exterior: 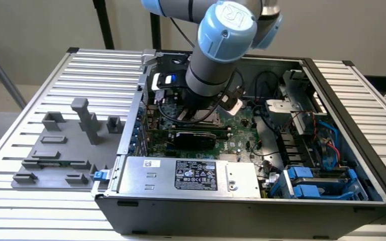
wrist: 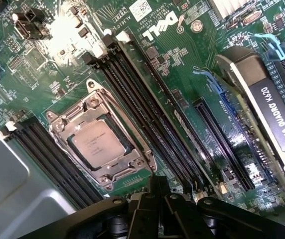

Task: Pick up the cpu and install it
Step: 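Install the first cpu locking lever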

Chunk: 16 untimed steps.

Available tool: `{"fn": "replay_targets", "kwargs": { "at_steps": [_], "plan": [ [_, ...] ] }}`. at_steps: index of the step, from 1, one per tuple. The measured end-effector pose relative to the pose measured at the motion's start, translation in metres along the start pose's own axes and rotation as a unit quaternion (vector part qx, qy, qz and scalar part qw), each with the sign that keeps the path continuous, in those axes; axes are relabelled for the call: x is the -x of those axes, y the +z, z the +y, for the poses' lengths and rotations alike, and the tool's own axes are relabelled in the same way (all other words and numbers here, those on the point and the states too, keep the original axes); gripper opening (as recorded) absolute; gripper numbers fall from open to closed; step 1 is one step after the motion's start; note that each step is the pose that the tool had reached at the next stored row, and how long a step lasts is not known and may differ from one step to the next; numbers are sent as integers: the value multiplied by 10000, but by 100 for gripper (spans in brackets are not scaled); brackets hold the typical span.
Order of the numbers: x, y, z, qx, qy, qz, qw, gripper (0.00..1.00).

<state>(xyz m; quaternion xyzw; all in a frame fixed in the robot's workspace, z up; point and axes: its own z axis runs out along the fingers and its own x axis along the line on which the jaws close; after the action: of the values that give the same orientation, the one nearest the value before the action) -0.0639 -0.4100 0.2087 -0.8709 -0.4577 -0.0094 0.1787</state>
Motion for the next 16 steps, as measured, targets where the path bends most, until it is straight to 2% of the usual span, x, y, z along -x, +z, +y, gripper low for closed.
{"fn": "replay_targets", "kwargs": {
  "at_steps": [3,13,16],
  "plan": [
    [-14,41,-7,48,4,-42,10000,12],
    [-35,156,-7,178,10,-137,9997,12],
    [-54,188,-14,194,8,-135,9997,12]
  ]
}}
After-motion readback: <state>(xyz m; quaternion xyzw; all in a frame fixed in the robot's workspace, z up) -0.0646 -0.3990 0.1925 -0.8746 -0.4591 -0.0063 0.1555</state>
